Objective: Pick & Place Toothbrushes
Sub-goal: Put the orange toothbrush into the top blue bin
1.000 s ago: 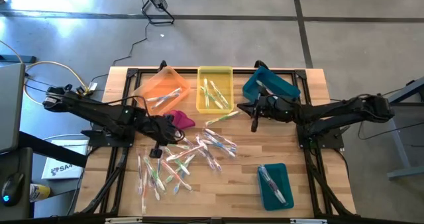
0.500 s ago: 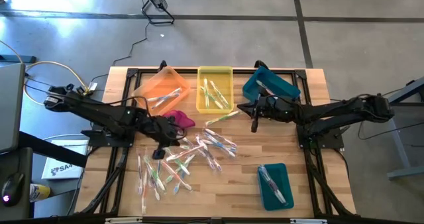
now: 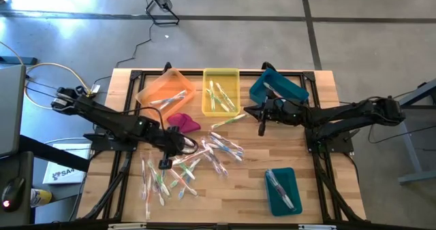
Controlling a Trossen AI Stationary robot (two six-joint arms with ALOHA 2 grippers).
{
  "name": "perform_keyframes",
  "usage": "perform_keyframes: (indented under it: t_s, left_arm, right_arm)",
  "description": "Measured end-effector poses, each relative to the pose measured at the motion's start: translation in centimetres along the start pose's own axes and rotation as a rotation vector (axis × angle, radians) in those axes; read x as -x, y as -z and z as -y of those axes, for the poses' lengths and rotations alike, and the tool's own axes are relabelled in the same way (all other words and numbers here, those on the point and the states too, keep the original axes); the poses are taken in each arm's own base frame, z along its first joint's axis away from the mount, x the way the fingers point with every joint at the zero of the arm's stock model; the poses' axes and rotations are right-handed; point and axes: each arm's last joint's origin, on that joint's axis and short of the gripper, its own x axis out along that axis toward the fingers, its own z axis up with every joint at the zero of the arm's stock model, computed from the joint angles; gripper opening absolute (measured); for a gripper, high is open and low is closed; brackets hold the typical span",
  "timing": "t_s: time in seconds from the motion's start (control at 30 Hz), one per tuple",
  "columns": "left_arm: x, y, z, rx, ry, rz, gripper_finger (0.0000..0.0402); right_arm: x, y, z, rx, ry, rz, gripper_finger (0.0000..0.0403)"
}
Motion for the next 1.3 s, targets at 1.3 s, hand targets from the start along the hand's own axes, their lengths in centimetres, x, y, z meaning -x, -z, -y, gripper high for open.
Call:
perform_keyframes:
  t_s: [1.3]
  left_arm:
    - [-5.9, 0.1, 0.0, 0.057, -0.015, -0.143, 0.0132]
  right_arm:
    - [0.0, 0.1, 0.0, 0.002, 0.000, -0.008, 0.0002]
